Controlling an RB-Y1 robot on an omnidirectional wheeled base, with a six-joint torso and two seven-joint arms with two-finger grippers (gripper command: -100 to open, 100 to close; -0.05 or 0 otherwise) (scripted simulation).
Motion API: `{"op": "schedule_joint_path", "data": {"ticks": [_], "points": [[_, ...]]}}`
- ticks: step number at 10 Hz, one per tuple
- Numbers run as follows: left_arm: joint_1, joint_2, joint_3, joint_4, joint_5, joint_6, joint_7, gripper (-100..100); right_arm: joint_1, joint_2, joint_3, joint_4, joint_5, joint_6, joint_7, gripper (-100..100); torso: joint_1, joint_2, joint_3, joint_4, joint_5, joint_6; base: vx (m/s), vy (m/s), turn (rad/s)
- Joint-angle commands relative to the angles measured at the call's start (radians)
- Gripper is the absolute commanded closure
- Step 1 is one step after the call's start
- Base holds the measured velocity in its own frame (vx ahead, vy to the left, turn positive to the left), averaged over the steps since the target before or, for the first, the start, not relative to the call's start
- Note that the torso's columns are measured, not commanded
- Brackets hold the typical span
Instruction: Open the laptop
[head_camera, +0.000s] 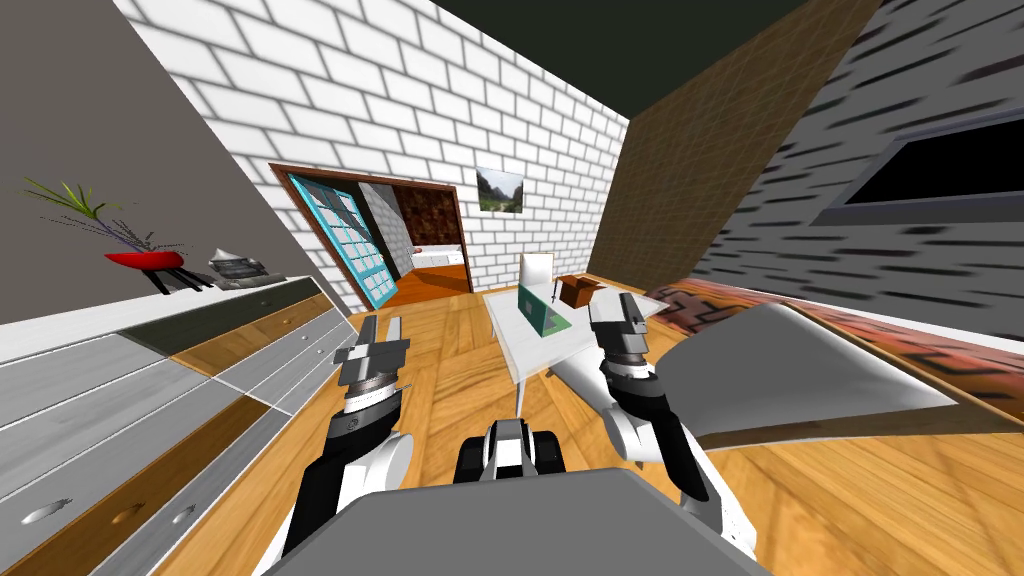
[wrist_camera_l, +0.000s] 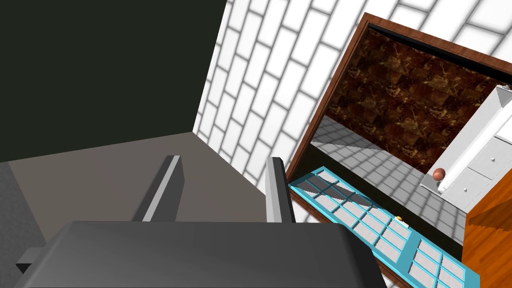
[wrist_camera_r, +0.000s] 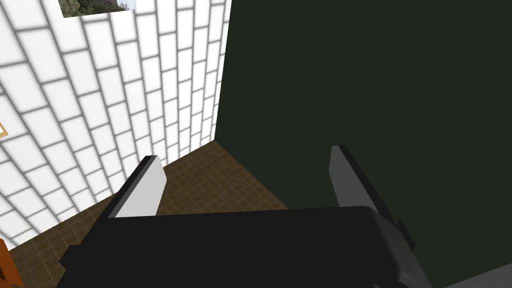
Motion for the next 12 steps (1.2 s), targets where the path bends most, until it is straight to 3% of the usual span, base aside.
{"op": "schedule_joint_path", "data": {"ticks": [1, 12], "points": [[0.0, 0.0, 0.0, 0.0, 0.0, 0.0, 0.0, 0, -0.023, -0.014, 0.014, 0.034, -0.067, 0.025, -0.068, -100, 0.0, 0.0, 0.0, 0.0, 0.0, 0.0, 0.016, -0.046, 0.062], [0.0, 0.0, 0.0, 0.0, 0.0, 0.0, 0.0, 0, -0.113, -0.023, 0.061, 0.155, -0.345, 0.116, -0.341, -100, 0.0, 0.001, 0.0, 0.0, 0.0, 0.0, 0.015, -0.042, 0.053]]}}
